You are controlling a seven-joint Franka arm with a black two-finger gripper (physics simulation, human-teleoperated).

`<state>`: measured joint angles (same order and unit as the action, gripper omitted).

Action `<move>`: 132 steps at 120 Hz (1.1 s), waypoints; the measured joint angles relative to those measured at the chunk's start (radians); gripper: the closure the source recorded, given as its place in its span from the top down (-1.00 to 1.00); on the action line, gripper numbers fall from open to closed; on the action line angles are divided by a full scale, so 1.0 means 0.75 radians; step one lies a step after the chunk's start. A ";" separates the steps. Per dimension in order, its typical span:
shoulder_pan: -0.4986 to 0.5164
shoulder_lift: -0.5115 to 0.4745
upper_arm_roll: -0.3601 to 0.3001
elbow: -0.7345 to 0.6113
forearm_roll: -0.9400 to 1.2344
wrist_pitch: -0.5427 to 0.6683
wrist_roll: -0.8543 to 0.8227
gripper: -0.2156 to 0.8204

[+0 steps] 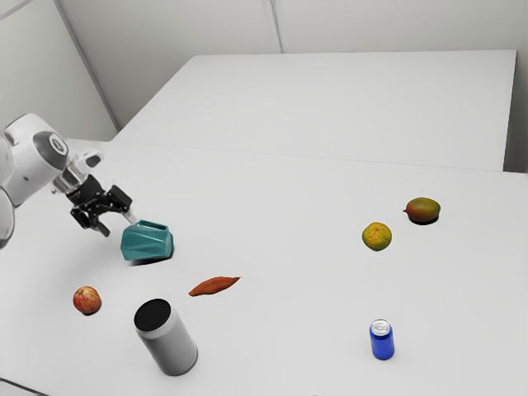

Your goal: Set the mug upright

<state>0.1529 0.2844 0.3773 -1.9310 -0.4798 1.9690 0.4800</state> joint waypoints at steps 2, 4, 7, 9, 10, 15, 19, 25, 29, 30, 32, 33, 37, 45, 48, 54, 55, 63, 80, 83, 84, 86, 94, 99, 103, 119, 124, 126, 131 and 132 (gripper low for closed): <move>0.001 0.003 0.000 -0.003 -0.008 0.007 0.011 0.58; 0.001 0.006 0.000 -0.005 -0.016 0.014 0.023 0.58; 0.002 0.010 0.000 -0.009 -0.031 0.023 0.040 0.58; 0.002 0.013 0.000 -0.013 -0.042 0.029 0.051 0.58; 0.002 0.014 0.000 -0.015 -0.048 0.031 0.057 0.58; 0.002 0.019 0.000 -0.026 -0.081 0.043 0.085 0.58; 0.003 0.022 0.000 -0.038 -0.111 0.051 0.108 0.58; 0.003 0.024 0.000 -0.053 -0.154 0.060 0.142 0.58; 0.004 0.025 0.000 -0.060 -0.179 0.065 0.163 0.58; 0.005 0.025 0.000 -0.062 -0.186 0.066 0.168 0.58; 0.006 0.025 0.000 -0.065 -0.198 0.069 0.179 0.58; 0.006 0.025 0.000 -0.068 -0.205 0.069 0.184 0.58; 0.008 0.025 0.000 -0.077 -0.236 0.072 0.206 0.58; 0.011 0.025 0.004 -0.093 -0.294 0.071 0.249 0.58; 0.012 0.025 0.006 -0.097 -0.313 0.069 0.263 0.58; 0.014 0.025 0.009 -0.106 -0.349 0.062 0.291 0.58; 0.015 0.025 0.009 -0.108 -0.354 0.061 0.296 0.58; 0.020 0.025 0.010 -0.117 -0.393 0.047 0.329 0.58; 0.024 0.025 0.027 -0.149 -0.499 -0.001 0.392 0.58; 0.025 0.025 0.028 -0.156 -0.517 -0.011 0.402 0.58; 0.026 0.025 0.029 -0.158 -0.522 -0.015 0.406 0.58; 0.027 0.025 0.030 -0.161 -0.532 -0.022 0.412 0.58; 0.032 0.025 0.032 -0.168 -0.568 -0.051 0.436 0.58; 0.034 0.025 0.032 -0.171 -0.588 -0.069 0.449 0.58; 0.035 0.025 0.032 -0.172 -0.602 -0.083 0.460 0.58; 0.037 0.024 0.033 -0.175 -0.656 -0.130 0.504 0.58; 0.037 0.024 0.033 -0.180 -0.667 -0.141 0.516 0.57; 0.037 0.024 0.033 -0.181 -0.671 -0.145 0.521 0.55; 0.037 0.023 0.033 -0.183 -0.677 -0.153 0.532 0.48; 0.037 0.023 0.033 -0.184 -0.678 -0.154 0.535 0.46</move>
<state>0.1808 0.3020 0.4019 -2.0686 -0.9885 1.8532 0.8810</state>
